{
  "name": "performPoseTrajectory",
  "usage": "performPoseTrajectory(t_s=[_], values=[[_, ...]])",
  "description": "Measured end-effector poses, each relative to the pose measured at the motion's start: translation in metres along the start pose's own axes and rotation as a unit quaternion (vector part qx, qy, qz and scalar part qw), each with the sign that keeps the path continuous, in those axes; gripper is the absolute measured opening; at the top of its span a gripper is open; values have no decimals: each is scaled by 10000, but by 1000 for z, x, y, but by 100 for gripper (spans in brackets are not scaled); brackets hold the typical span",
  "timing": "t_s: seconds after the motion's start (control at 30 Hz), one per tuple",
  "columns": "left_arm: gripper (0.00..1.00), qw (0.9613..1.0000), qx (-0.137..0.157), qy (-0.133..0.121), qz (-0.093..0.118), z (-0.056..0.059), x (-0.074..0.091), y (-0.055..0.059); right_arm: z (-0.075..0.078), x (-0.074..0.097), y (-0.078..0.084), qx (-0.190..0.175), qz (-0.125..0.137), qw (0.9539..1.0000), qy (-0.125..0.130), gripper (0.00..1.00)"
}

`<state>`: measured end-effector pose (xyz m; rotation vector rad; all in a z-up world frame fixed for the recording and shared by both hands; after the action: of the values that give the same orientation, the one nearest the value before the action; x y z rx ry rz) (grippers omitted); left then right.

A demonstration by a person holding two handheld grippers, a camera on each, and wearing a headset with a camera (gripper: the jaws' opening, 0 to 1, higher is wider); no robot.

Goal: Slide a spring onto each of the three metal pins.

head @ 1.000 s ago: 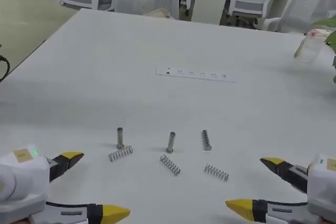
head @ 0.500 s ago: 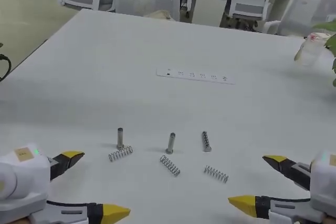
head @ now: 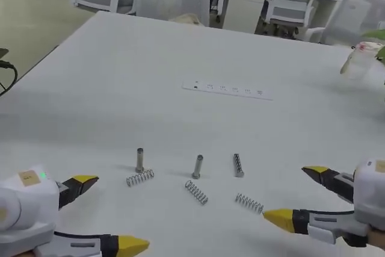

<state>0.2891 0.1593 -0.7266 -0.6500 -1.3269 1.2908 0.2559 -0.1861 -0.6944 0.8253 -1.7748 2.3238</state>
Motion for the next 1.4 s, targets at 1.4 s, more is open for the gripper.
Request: performPoseTrajectory(t_s=[1.4], values=[[95,9998,43,-167,26,2,7,1,7,-71,-48,317,-463,9984,64,72]])
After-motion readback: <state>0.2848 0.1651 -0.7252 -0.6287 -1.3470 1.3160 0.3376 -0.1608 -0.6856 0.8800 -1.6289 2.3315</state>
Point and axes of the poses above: the centre of the closed fingertips' face, and the gripper's own axes: x roughly backward along the fingers, z roughly to its right, y roughly out of its underside, the point moved 7 cm from there along x, roughly backward along the fingers, and after that the axes turned 14 degrees about y, right-handed, at the moved point
